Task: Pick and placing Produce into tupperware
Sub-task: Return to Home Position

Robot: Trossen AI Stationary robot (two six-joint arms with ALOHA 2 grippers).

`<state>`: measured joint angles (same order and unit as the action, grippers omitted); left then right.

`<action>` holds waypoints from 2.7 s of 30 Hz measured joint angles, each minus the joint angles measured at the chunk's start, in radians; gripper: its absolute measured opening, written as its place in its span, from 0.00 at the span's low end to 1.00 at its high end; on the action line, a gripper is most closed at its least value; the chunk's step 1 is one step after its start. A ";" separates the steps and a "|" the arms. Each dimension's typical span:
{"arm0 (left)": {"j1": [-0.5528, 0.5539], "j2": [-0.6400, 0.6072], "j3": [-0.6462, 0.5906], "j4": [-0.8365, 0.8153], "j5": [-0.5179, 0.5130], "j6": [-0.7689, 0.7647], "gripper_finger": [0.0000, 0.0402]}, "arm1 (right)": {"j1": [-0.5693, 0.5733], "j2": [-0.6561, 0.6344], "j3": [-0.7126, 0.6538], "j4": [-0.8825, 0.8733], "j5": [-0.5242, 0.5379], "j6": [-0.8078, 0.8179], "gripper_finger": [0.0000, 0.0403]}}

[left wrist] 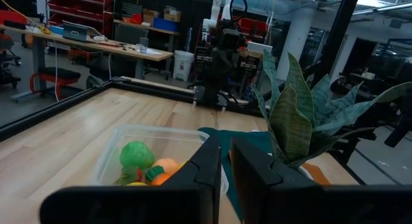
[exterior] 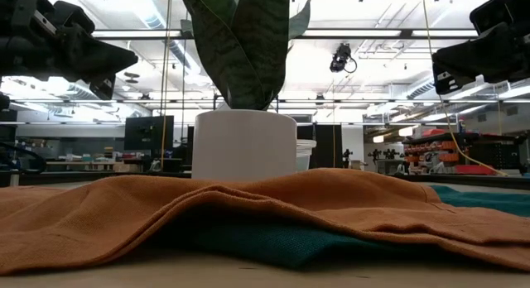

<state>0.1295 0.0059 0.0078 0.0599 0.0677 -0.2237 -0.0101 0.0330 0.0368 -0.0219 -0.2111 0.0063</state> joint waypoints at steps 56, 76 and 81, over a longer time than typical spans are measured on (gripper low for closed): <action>0.000 0.000 0.000 0.004 -0.003 0.001 0.07 | 0.000 0.000 0.000 0.000 0.000 0.000 0.00; 0.000 0.000 0.000 0.004 -0.003 0.000 0.08 | 0.000 0.000 0.000 0.000 0.000 0.000 0.00; 0.000 0.000 0.000 0.004 -0.003 0.001 0.07 | 0.000 0.000 0.000 0.000 0.000 0.000 0.00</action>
<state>0.1295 0.0062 0.0078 0.0635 0.0650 -0.2232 -0.0101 0.0330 0.0368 -0.0219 -0.2111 0.0059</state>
